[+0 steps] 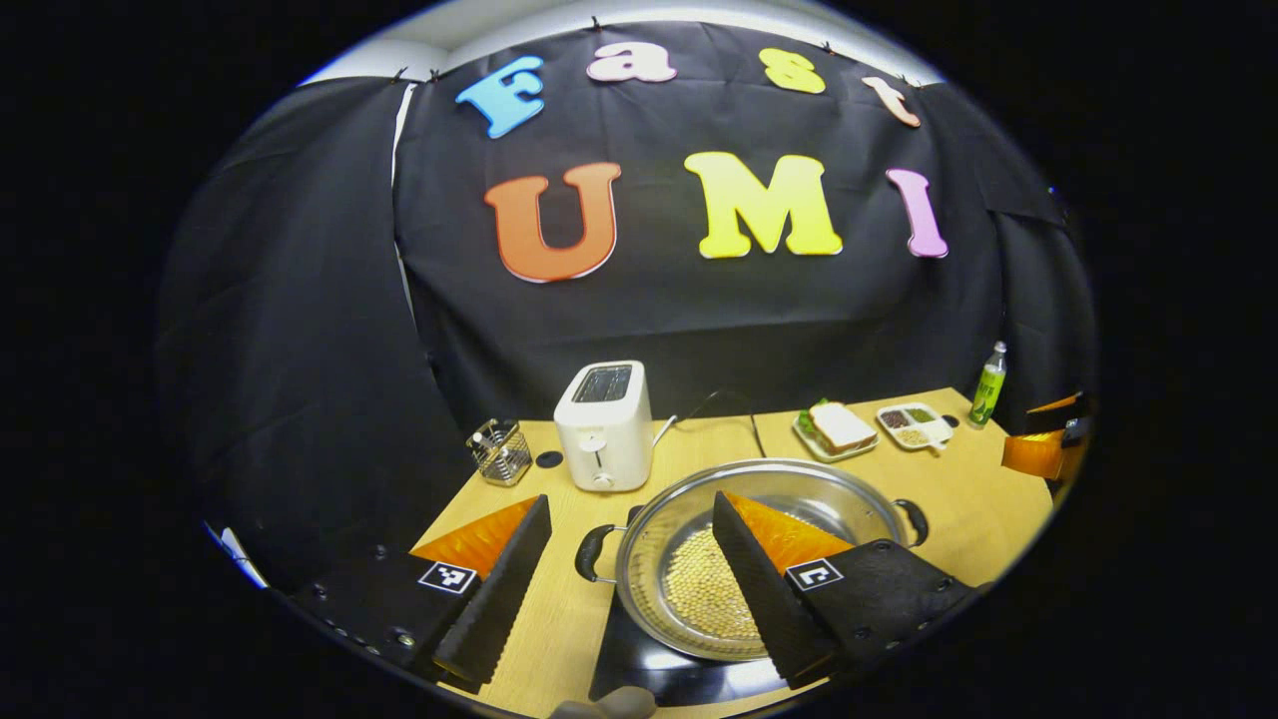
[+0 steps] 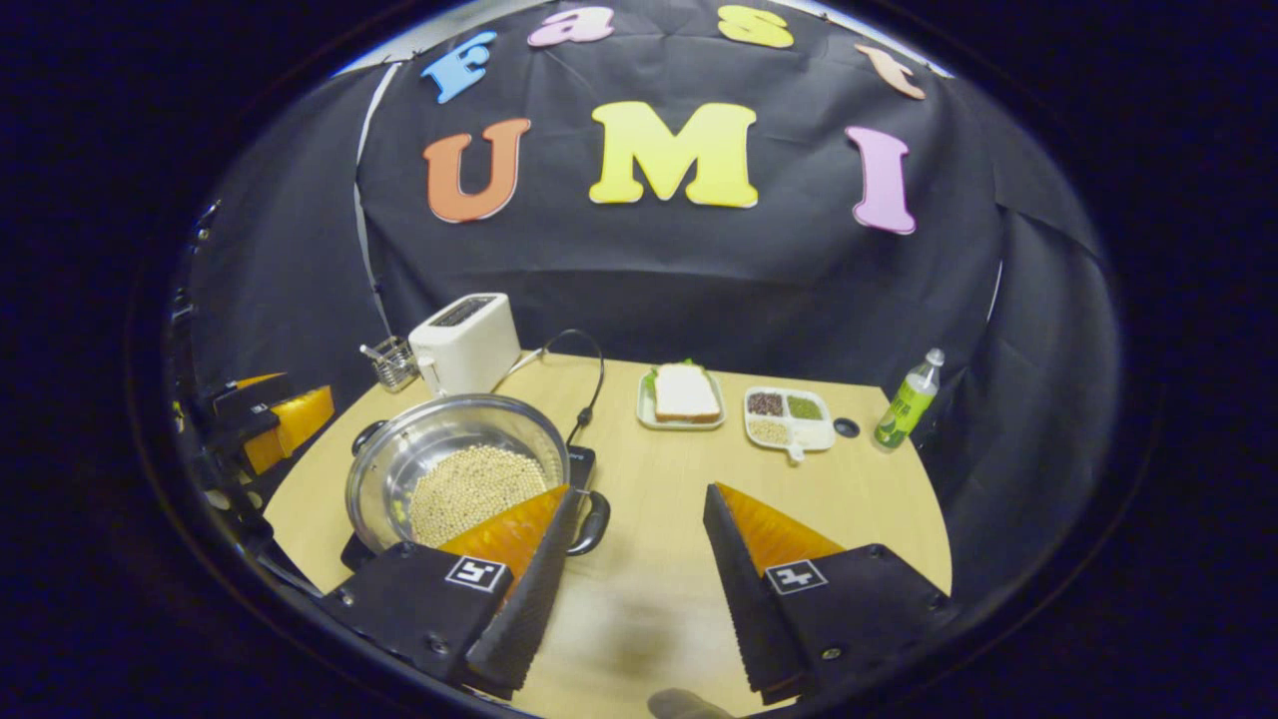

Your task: First push the handle of the pot to place it horizontally, then grasp the pot with both hands and set it on the induction cooktop.

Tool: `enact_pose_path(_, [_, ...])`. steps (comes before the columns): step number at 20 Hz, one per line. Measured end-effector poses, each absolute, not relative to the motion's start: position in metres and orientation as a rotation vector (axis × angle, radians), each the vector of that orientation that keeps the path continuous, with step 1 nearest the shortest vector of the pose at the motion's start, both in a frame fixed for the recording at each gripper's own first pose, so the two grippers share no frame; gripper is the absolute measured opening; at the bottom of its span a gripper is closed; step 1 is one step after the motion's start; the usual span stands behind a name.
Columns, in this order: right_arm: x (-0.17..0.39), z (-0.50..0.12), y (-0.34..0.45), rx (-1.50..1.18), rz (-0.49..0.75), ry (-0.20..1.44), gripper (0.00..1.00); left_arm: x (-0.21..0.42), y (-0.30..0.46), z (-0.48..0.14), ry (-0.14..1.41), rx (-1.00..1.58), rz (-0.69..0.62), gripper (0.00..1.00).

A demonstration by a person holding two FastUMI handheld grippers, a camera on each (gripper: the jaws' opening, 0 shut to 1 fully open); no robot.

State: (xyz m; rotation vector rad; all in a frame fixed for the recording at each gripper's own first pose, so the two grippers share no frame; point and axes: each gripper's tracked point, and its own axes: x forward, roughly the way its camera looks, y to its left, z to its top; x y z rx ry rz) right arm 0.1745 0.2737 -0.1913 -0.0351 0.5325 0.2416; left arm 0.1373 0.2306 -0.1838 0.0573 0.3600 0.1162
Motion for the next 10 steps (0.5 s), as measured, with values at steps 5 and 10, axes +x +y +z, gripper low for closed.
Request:
enact_pose_path(5, [0.152, -0.118, 0.221, -0.024, 0.225, 0.380, 0.99, 0.104, 0.178, -0.101, 0.230, 0.060, 0.104, 0.96])
enact_pose_path(10, [0.124, -0.054, 0.158, -0.009, 0.187, 0.253, 1.00, 0.074, 0.125, -0.043, 0.144, 0.058, 0.098, 0.96])
